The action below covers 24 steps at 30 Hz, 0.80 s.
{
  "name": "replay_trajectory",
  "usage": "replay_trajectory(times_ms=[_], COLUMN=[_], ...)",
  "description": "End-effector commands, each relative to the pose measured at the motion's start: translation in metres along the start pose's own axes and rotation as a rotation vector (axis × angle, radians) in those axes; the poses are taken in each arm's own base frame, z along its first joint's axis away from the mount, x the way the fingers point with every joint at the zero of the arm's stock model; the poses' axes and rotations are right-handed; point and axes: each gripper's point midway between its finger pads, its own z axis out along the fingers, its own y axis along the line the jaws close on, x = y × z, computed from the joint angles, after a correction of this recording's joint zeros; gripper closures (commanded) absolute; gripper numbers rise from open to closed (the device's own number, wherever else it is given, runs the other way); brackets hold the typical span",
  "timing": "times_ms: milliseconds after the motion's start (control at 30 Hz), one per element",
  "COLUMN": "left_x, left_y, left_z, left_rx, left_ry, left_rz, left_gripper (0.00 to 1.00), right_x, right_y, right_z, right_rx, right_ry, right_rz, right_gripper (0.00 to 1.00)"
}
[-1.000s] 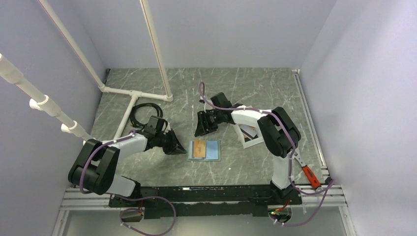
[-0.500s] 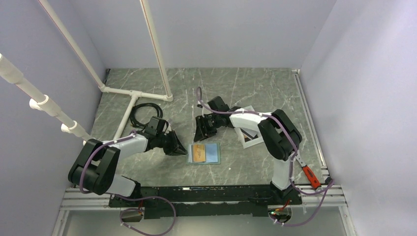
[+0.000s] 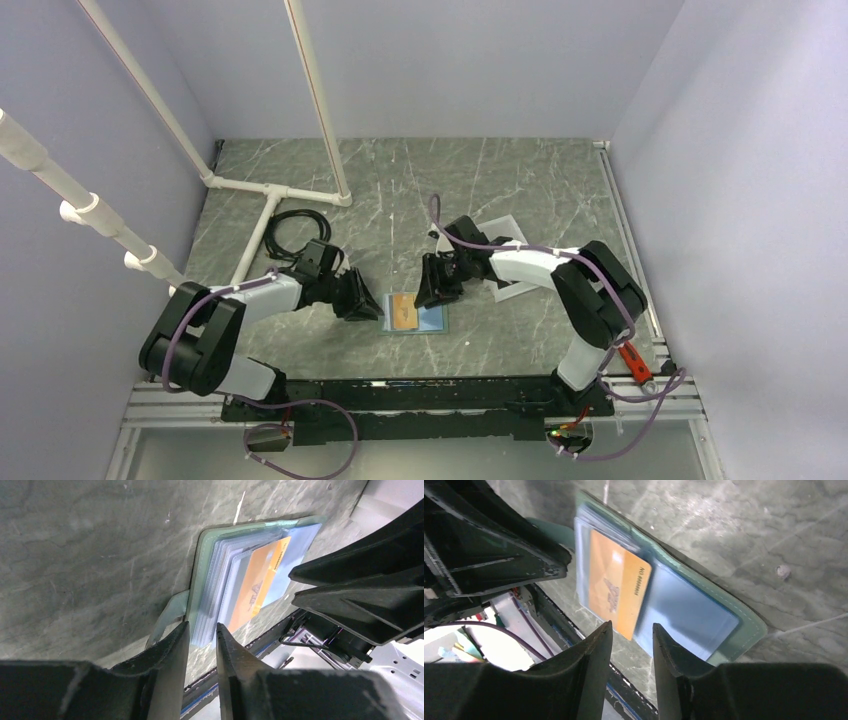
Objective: Put the credit cards into the card holder
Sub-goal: Insert the credit card into the card holder.
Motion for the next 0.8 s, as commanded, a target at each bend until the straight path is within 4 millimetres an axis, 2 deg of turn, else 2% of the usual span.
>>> replay_trajectory(times_ms=[0,133,267,567,767], left_x=[-0.005,-0.004,-0.002,-0.005,-0.006], left_y=[-0.009,-0.007,-0.006,-0.007,-0.006], left_z=[0.003,0.004,0.005,0.007,0.01], left_rx=[0.029,0.024,0.022,0.017,0.012], left_ry=[-0.007,-0.01,-0.009,-0.005,-0.001], left_rz=[0.043,0.037,0.036,0.037,0.041], left_gripper=[0.7,0.75,0.76,0.8,0.8], right_x=[-0.008,-0.013,-0.018,-0.023,-0.022], right_y=[0.007,0.003,0.005,-0.013,-0.006], right_z=[0.005,0.011,0.014,0.019,0.027], right_rx=[-0.045,-0.04,-0.059,0.015,-0.045], right_ry=[-0.034,-0.043,-0.058,-0.083,-0.061], right_rz=[0.017,0.004,0.019,0.027,-0.016], right_gripper=[0.63,0.65,0.68,0.68,0.71])
